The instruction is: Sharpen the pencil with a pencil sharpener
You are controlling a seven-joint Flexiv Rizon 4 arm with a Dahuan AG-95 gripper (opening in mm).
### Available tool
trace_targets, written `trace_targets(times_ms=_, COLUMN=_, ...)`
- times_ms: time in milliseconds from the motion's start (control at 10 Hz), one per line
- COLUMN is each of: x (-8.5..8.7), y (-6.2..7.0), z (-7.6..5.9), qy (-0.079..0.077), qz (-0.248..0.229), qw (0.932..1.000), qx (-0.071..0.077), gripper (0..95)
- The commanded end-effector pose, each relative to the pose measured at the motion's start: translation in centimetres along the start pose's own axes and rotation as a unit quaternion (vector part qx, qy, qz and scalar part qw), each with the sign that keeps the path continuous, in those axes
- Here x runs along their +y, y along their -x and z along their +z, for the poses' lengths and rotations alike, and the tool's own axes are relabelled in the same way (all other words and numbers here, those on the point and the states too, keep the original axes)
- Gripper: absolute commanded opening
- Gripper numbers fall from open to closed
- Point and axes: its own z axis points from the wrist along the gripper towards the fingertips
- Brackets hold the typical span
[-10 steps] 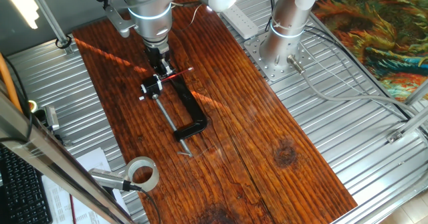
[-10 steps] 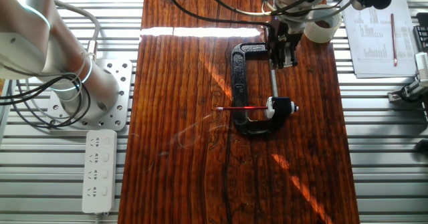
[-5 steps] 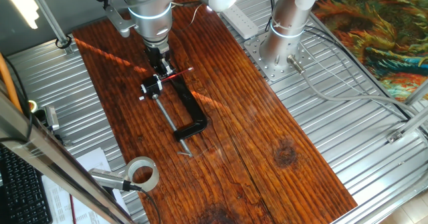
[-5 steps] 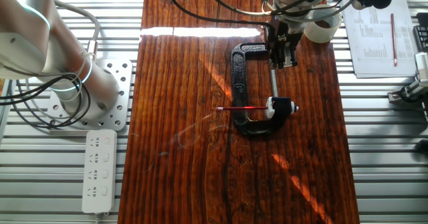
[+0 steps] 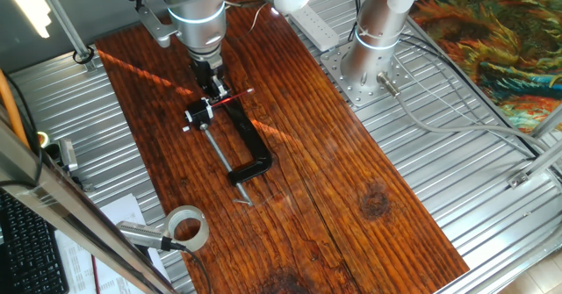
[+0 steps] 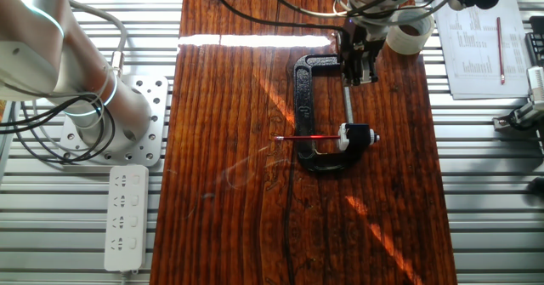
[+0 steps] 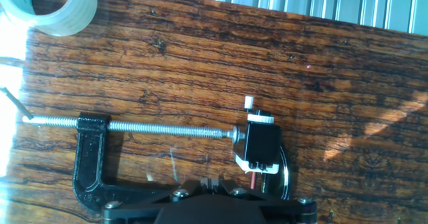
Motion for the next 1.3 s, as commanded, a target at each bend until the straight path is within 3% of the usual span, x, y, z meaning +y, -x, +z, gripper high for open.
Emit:
trace_targets(times_ms=100, x=0.06, y=-0.07, z=-0.10, qy=0.002, qz=-0.001, qw=1.0000, qx=0.002, gripper=0.0)
trace_targets(times_ms=1100, x=0.08, y=-0.10, z=-0.18, qy=0.001, qz=-0.011, qw=0.9998, qx=0.017, gripper=0.0)
trace_targets(times_ms=1300, x=-0.39, y=0.26, z=0.51, qy=0.001, qz=-0.011, qw=0.9998, qx=0.016, gripper=0.0)
